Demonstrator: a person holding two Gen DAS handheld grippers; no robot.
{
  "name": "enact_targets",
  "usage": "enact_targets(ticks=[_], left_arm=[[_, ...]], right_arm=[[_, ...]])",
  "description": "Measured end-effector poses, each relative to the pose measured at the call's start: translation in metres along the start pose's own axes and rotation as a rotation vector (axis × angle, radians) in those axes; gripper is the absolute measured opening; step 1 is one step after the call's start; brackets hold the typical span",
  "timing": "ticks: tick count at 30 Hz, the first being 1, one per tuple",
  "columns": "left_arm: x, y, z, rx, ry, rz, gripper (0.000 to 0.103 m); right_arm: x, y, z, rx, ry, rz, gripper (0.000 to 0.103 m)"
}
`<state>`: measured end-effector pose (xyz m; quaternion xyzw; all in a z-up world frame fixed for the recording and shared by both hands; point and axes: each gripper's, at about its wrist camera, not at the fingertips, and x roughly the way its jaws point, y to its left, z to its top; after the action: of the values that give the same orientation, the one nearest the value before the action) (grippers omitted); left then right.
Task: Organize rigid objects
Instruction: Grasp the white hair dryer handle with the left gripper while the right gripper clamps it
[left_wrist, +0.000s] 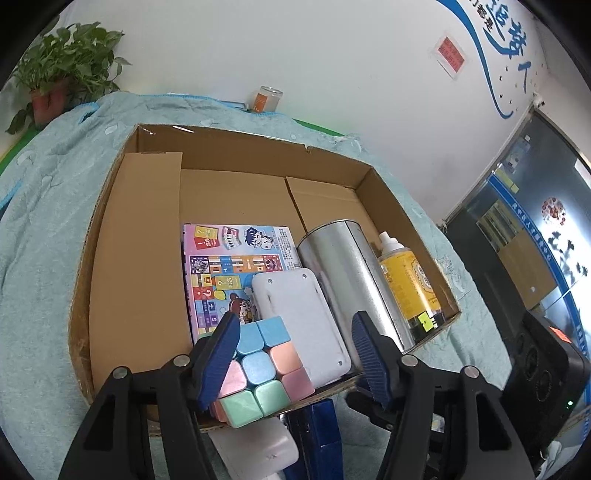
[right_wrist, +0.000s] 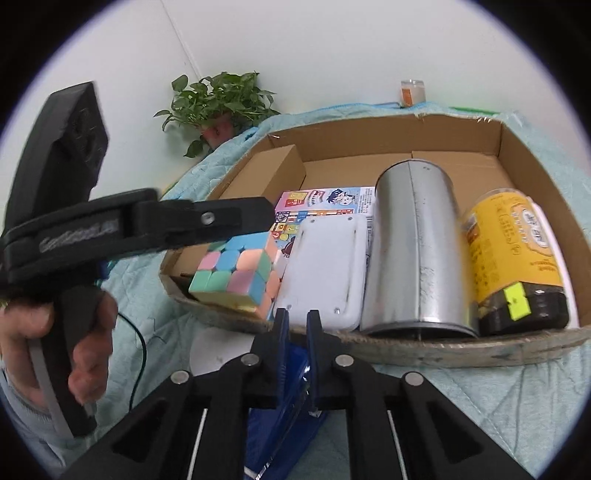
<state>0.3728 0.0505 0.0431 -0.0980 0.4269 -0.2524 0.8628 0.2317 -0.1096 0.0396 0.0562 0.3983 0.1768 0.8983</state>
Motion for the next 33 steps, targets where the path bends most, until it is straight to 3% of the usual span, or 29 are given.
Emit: enact_targets(ticks=[1,2,4,5,8,10,17,20,26,27,28,29,33], left_arm=[[0.000,-0.001,-0.001,0.011,-0.001,0.009,0.055],[-0.002,-0.002,-0.003,0.019,-0.004,0.007,0.055],[-0.007,-0.005,-0.007,0.030,-0.009,0.021,0.059],[-0.014,-0.008,-0.012,0.039,-0.036,0.038,0.061],[-0.049,-0.017,-0.037,0.053,-0.206,0.106,0.098],[-0.069,-0.017,-0.055,0.041,-0.284,0.142,0.103],[-0.075,0.005,-0.121,-0.098,-0.135,0.139,0.103],[-0.062,0.011,-0.144,-0.145,-0.078,0.111,0.102],[-0.028,-0.001,-0.164,-0.110,0.020,0.091,0.092],[-0.025,-0.004,-0.164,-0.102,0.037,0.102,0.083],[-0.021,-0.006,-0.165,-0.094,0.056,0.105,0.068],[-0.018,-0.007,-0.167,-0.097,0.076,0.089,0.061],[-0.016,0.000,-0.171,-0.170,0.093,0.030,0.057]], right_arm=[[-0.004,0.000,-0.005,-0.016,-0.014,-0.022,0.034],[-0.011,0.000,-0.011,-0.029,-0.044,-0.062,0.066],[-0.025,-0.004,-0.025,-0.016,-0.123,-0.132,0.095],[-0.031,-0.006,-0.034,-0.012,-0.153,-0.159,0.095],[-0.034,-0.012,-0.052,-0.003,-0.129,-0.161,0.095],[-0.033,-0.017,-0.064,0.035,-0.095,-0.114,0.095],[-0.011,0.003,-0.090,0.036,0.060,0.074,0.095],[-0.006,0.023,-0.099,-0.016,0.087,0.111,0.094],[-0.014,0.044,-0.114,-0.087,0.085,0.117,0.092],[-0.016,0.044,-0.114,-0.091,0.085,0.117,0.090],[-0.018,0.046,-0.116,-0.098,0.089,0.123,0.085],[-0.019,0.045,-0.117,-0.101,0.093,0.127,0.081],[-0.017,0.051,-0.122,-0.101,0.129,0.171,0.068]])
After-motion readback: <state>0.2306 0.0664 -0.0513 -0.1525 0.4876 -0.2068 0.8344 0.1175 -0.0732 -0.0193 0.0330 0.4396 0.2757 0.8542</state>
